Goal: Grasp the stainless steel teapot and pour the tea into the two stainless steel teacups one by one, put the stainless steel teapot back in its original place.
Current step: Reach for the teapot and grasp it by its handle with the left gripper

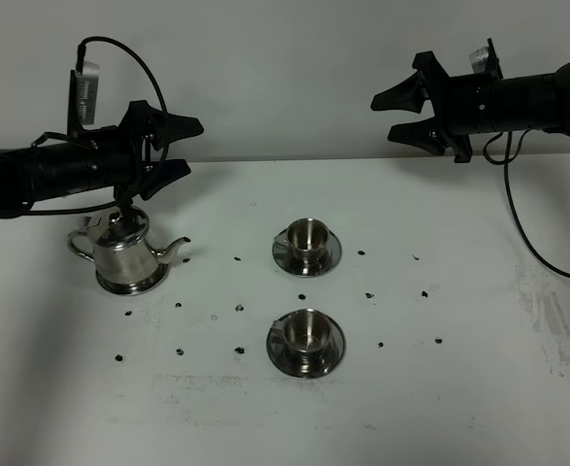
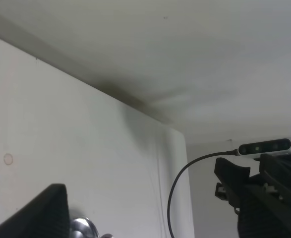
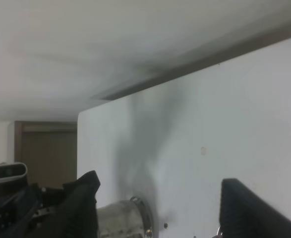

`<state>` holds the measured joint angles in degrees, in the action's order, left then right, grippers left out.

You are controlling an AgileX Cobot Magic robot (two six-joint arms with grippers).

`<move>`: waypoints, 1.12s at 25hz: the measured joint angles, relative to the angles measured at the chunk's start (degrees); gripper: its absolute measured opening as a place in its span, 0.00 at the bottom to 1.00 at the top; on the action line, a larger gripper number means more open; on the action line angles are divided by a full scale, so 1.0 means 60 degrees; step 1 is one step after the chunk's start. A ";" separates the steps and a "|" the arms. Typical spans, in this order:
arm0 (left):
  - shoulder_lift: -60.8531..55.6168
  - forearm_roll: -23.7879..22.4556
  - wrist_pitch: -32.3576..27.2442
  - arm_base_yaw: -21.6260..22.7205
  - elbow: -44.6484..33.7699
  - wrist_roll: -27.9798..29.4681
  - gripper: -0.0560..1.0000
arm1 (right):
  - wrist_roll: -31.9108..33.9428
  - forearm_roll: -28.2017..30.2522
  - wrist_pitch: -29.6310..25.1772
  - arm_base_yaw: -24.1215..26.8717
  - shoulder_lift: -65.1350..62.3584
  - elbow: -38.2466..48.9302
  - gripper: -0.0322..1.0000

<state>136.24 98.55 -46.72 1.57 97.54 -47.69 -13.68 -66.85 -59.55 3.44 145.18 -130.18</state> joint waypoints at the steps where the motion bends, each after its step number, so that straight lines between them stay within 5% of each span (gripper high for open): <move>1: 0.0000 0.0000 0.0000 0.0000 0.0000 0.0032 0.72 | 0.0000 0.0000 0.0000 0.0000 0.0000 0.0000 0.53; 14: 0.0000 0.0000 -0.0040 0.0000 0.0000 0.0139 0.72 | -0.0073 0.0000 0.0000 0.0000 0.0000 0.0000 0.53; 20: -0.0008 -0.0107 -0.0414 0.0000 0.0234 -0.0869 0.72 | -0.2054 0.0030 0.0036 0.0000 0.0008 -0.0340 0.53; 24: -0.0008 -0.0924 -0.0667 0.0000 0.1057 -0.1318 0.71 | -0.3280 0.0165 0.0026 0.0000 0.0008 -0.1176 0.53; 28: -0.0008 -0.2799 -0.0708 0.0000 0.2225 -0.0946 0.66 | -0.3693 0.1305 0.0054 0.0000 0.0008 -0.2150 0.53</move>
<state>136.19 81.75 -50.97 1.57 110.89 -53.36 -35.84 -59.03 -59.23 3.44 145.23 -143.08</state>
